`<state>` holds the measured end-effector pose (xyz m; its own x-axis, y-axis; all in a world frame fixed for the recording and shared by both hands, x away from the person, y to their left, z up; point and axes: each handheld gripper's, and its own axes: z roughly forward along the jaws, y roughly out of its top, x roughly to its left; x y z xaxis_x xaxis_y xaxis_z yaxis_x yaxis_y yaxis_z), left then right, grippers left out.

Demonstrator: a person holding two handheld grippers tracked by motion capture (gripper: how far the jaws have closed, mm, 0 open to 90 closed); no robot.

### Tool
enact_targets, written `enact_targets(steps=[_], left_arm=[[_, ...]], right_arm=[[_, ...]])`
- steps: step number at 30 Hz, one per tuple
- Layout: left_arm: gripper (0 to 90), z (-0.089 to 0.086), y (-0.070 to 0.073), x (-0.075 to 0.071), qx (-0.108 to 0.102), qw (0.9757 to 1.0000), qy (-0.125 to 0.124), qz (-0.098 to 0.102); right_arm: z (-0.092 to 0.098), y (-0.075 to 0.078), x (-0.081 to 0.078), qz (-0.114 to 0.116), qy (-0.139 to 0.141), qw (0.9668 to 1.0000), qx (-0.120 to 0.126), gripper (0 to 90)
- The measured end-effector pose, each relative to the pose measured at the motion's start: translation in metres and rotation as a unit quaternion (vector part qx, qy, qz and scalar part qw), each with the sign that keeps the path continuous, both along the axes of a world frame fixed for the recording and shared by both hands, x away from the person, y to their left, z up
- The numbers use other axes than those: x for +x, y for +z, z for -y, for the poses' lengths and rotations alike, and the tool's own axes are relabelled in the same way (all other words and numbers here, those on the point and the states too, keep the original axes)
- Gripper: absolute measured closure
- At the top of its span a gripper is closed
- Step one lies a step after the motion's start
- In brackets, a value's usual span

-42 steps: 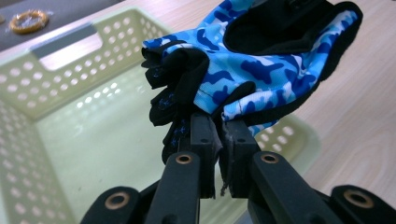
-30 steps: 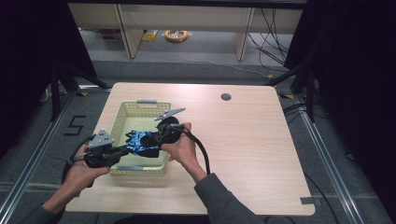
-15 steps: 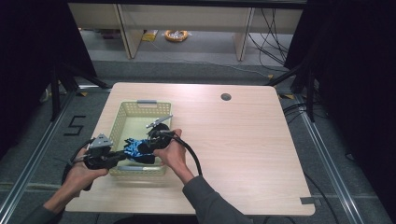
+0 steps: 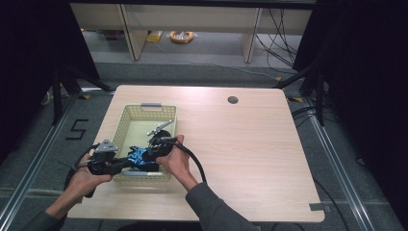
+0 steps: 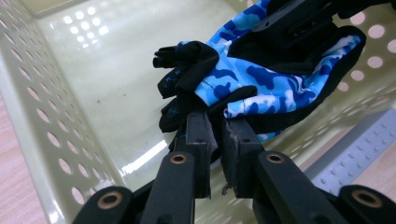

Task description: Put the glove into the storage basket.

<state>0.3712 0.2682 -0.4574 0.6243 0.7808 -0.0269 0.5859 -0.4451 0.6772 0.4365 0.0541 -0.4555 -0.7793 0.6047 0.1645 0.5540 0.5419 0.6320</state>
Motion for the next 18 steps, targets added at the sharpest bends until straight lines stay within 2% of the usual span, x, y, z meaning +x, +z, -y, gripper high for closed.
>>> enact_targets(steps=[2, 3, 4, 5, 6, 7, 9, 10, 11, 12, 14, 15, 16, 17, 18], left_arm=[[77.5, 0.000, 0.000, 0.001, 0.004, 1.0000, -0.005, -0.001], [75.4, 0.000, -0.001, 0.001, -0.002, 1.0000, -0.001, -0.004], [73.1, 0.000, 0.000, 0.001, -0.004, 1.0000, 0.002, -0.008], [70.1, -0.002, 0.001, 0.002, -0.003, 1.0000, -0.002, -0.007], [66.1, -0.002, 0.002, 0.001, -0.004, 0.9999, 0.005, -0.008], [61.7, -0.003, 0.003, 0.002, -0.009, 0.9999, 0.008, -0.006], [57.2, -0.006, 0.006, 0.003, -0.003, 1.0000, 0.008, -0.002], [54.7, -0.006, 0.009, 0.003, -0.009, 0.9999, 0.011, -0.006], [51.9, -0.005, 0.010, 0.003, -0.008, 0.9998, 0.019, 0.002], [48.9, -0.005, 0.012, 0.003, -0.009, 0.9999, 0.014, -0.001], [47.5, -0.004, 0.015, 0.003, -0.006, 0.9999, 0.014, 0.006], [46.2, -0.003, 0.016, 0.004, -0.005, 0.9999, 0.012, 0.007], [44.6, -0.002, 0.017, 0.003, -0.014, 0.9998, 0.016, 0.004], [43.8, -0.001, 0.018, 0.003, -0.011, 0.9998, 0.013, 0.007], [43.3, 0.001, 0.018, 0.002, -0.018, 0.9996, 0.019, 0.010]], right_arm=[[0.000, 0.001, 0.000, -0.012, -0.007, 0.9999, -0.007, 77.7], [0.001, 0.000, 0.001, -0.007, 0.003, 0.9999, -0.011, 76.7], [-0.001, -0.001, 0.001, -0.011, -0.008, 0.9998, -0.012, 75.7], [0.000, 0.000, 0.001, -0.007, -0.002, 0.9998, -0.020, 75.0], [0.001, 0.000, 0.002, 0.003, 0.003, 0.9997, -0.025, 73.1], [0.000, -0.001, 0.002, -0.001, 0.005, 0.9997, -0.025, 69.8], [0.001, 0.000, 0.002, -0.005, -0.002, 0.9995, -0.031, 62.5], [0.001, 0.000, 0.003, -0.004, 0.003, 0.9995, -0.032, 61.2], [0.001, 0.000, 0.003, 0.000, 0.004, 0.9996, -0.029, 58.6], [0.001, 0.001, 0.004, 0.003, 0.007, 0.9995, -0.029, 55.6], [0.000, 0.004, 0.005, 0.005, 0.002, 0.9994, -0.034, 49.8], [0.000, 0.006, 0.005, 0.013, 0.003, 0.9993, -0.034, 49.5], [0.000, 0.008, 0.005, 0.018, 0.003, 0.9994, -0.030, 48.9], [0.000, 0.010, 0.004, 0.025, 0.001, 0.9993, -0.026, 47.4], [0.000, 0.013, 0.003, 0.028, -0.002, 0.9993, -0.024, 46.6]])
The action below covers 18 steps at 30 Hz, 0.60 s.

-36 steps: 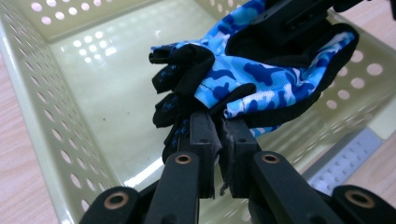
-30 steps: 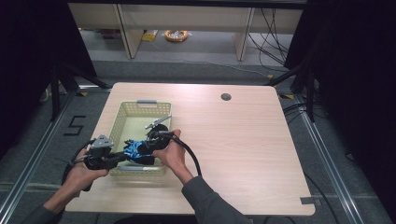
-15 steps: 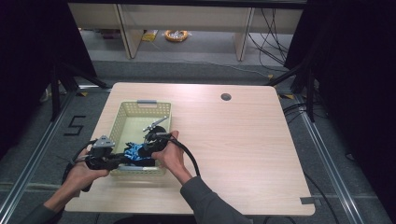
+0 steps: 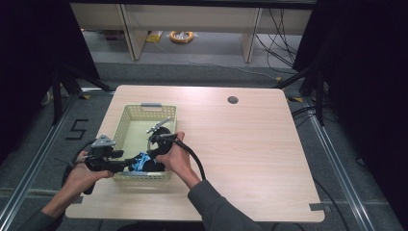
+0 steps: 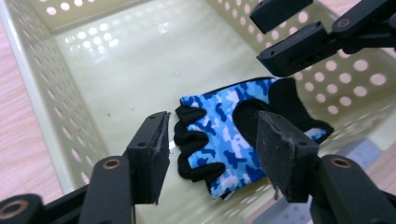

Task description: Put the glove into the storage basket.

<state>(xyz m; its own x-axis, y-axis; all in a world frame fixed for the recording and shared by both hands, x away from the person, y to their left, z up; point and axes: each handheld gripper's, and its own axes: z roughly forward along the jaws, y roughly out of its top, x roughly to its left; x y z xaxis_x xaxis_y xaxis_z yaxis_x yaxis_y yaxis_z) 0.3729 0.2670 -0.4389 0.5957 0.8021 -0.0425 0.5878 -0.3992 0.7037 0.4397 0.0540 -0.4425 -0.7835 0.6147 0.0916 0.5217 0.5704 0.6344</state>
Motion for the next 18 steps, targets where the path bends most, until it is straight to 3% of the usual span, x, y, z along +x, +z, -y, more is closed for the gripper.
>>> enact_targets(steps=[2, 3, 6, 9, 12, 13, 17, 18], left_arm=[[42.6, 0.002, 0.003, -0.002, 0.000, 1.0000, 0.002, 0.003], [41.9, 0.003, 0.003, -0.002, -0.006, 1.0000, -0.003, 0.004], [39.7, 0.006, 0.005, -0.004, -0.010, 0.9999, -0.007, 0.012], [38.0, 0.010, 0.006, -0.008, -0.015, 0.9998, -0.009, 0.012], [36.3, 0.016, 0.008, -0.012, -0.033, 0.9994, -0.006, 0.013], [35.7, 0.018, 0.009, -0.013, -0.037, 0.9992, -0.005, 0.015], [34.6, 0.026, 0.012, -0.019, -0.055, 0.9982, -0.007, 0.023], [34.4, 0.028, 0.012, -0.019, -0.056, 0.9981, -0.011, 0.024]], right_arm=[[0.001, 0.005, -0.002, -0.002, 0.002, 1.0000, 0.004, 42.9], [0.002, 0.007, -0.002, 0.010, 0.009, 0.9999, 0.007, 42.2], [0.006, 0.012, -0.006, 0.002, 0.000, 0.9999, 0.015, 40.9], [0.013, 0.016, -0.007, 0.018, 0.013, 0.9995, 0.024, 40.1], [0.021, 0.022, -0.011, 0.009, -0.001, 0.9995, 0.029, 39.7], [0.024, 0.022, -0.009, 0.029, 0.021, 0.9987, 0.036, 39.6], [0.039, 0.030, -0.013, 0.030, 0.018, 0.9986, 0.041, 38.6], [0.042, 0.029, -0.014, 0.042, 0.016, 0.9978, 0.048, 38.4]])
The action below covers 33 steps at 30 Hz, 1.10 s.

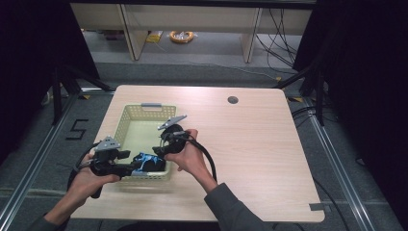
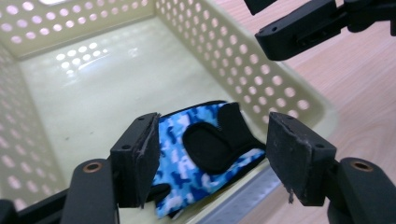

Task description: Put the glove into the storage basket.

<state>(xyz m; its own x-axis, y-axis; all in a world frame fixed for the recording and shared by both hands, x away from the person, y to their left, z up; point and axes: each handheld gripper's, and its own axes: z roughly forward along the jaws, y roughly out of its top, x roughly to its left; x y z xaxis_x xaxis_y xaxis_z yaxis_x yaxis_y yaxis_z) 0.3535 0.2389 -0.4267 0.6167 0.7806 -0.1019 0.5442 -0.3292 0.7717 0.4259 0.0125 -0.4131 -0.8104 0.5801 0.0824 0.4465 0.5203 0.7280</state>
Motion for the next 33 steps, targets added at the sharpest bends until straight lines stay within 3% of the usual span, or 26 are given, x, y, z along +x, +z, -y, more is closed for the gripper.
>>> enact_targets(steps=[2, 3, 6, 7, 10, 11, 12, 15, 18, 23, 33], left_arm=[[34.0, 0.004, 0.002, -0.003, -0.007, 1.0000, -0.002, -0.003], [33.9, 0.007, 0.002, -0.004, -0.012, 0.9999, -0.003, 0.001], [33.2, 0.012, 0.004, -0.007, -0.017, 0.9998, -0.010, 0.005], [33.1, 0.014, 0.005, -0.008, -0.017, 0.9998, -0.010, 0.004], [32.6, 0.020, 0.007, -0.012, -0.025, 0.9995, -0.017, 0.002], [32.5, 0.025, 0.006, -0.013, -0.042, 0.9990, -0.014, 0.009], [32.5, 0.025, 0.007, -0.014, -0.032, 0.9993, -0.020, 0.005], [32.4, 0.031, 0.008, -0.017, -0.035, 0.9990, -0.027, 0.008], [32.3, 0.039, 0.007, -0.020, -0.055, 0.9981, -0.025, 0.011], [32.1, 0.046, 0.008, -0.024, -0.047, 0.9981, -0.039, 0.010], [32.0, 0.065, 0.007, -0.033, -0.061, 0.9964, -0.057, 0.013]], right_arm=[[0.008, 0.003, -0.003, -0.004, -0.010, 0.9999, 0.007, 38.2], [0.013, 0.005, -0.004, -0.005, -0.001, 1.0000, 0.005, 38.2], [0.023, 0.007, -0.010, -0.004, -0.023, 0.9996, 0.016, 37.9], [0.029, 0.008, -0.010, -0.003, -0.009, 0.9999, 0.011, 37.8], [0.040, 0.009, -0.015, -0.004, -0.016, 0.9998, 0.013, 37.6], [0.044, 0.009, -0.015, -0.001, -0.014, 0.9998, 0.016, 37.6], [0.047, 0.009, -0.016, 0.002, -0.016, 0.9997, 0.019, 37.5], [0.058, 0.012, -0.020, 0.003, -0.017, 0.9996, 0.024, 37.4], [0.065, 0.010, -0.023, 0.001, -0.022, 0.9992, 0.034, 37.0], [0.079, 0.007, -0.028, 0.001, -0.022, 0.9991, 0.036, 36.8], [0.101, -0.001, -0.037, 0.003, -0.024, 0.9986, 0.046, 36.5]])
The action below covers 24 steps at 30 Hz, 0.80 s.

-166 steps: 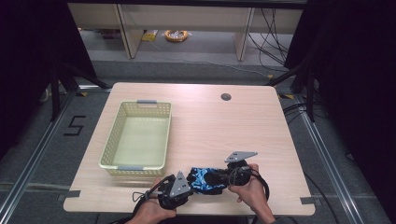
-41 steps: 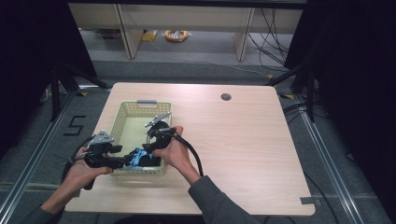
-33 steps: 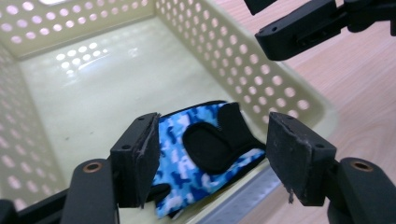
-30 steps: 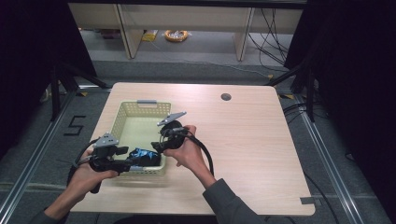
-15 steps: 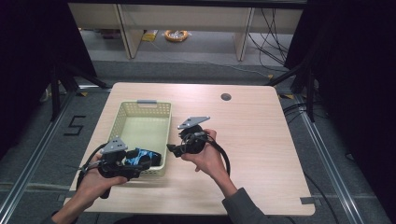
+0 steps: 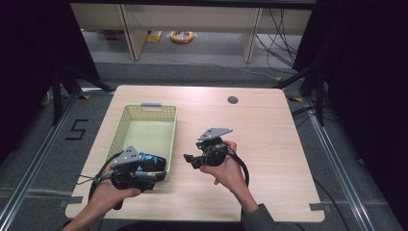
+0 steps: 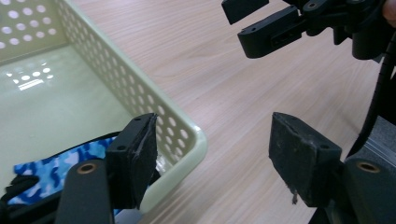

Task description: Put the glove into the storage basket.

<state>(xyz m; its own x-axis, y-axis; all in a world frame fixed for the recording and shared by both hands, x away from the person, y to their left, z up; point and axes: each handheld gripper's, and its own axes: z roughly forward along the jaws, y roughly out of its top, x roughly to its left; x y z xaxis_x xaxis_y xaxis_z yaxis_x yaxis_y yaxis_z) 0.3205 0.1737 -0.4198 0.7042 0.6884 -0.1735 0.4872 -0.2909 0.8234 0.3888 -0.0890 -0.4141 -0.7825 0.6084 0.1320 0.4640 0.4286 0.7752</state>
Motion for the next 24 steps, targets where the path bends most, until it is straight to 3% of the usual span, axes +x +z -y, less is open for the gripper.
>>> enact_targets(steps=[1, 2, 6, 7, 12, 13, 14, 17, 23, 24], left_arm=[[32.0, 0.002, 0.000, -0.001, 0.000, 1.0000, 0.000, 0.000], [31.9, 0.004, -0.001, -0.001, -0.003, 1.0000, -0.003, 0.001], [31.6, 0.010, -0.002, -0.003, 0.001, 0.9999, -0.011, 0.003], [31.6, 0.012, -0.002, -0.004, -0.007, 1.0000, -0.005, 0.002], [30.1, 0.017, -0.005, -0.007, 0.004, 0.9999, -0.011, 0.008], [29.8, 0.017, -0.006, -0.007, 0.006, 0.9998, -0.018, 0.009], [29.7, 0.018, -0.007, -0.008, 0.008, 0.9998, -0.018, 0.006], [29.5, 0.021, -0.009, -0.011, 0.002, 0.9999, -0.013, 0.010], [29.5, 0.023, -0.015, -0.018, 0.000, 0.9996, -0.025, 0.011], [29.5, 0.023, -0.016, -0.018, 0.000, 0.9995, -0.028, 0.011]], right_arm=[[0.001, 0.000, -0.003, -0.013, -0.008, 0.9999, 0.004, 36.5], [0.004, -0.001, -0.004, -0.002, -0.009, 1.0000, -0.004, 36.5], [0.011, -0.002, -0.008, -0.005, -0.012, 0.9999, -0.001, 36.4], [0.012, -0.003, -0.009, -0.005, -0.008, 0.9999, 0.005, 36.4], [0.022, -0.002, -0.012, 0.001, -0.012, 0.9999, 0.009, 35.8], [0.023, -0.002, -0.012, 0.012, -0.009, 0.9998, 0.010, 35.8], [0.025, -0.002, -0.015, -0.005, -0.016, 0.9997, 0.017, 35.8], [0.030, -0.003, -0.017, -0.004, -0.015, 0.9997, 0.017, 35.7], [0.040, -0.006, -0.023, -0.006, -0.023, 0.9996, 0.018, 35.6], [0.042, -0.007, -0.023, 0.003, -0.018, 0.9997, 0.016, 35.6]])
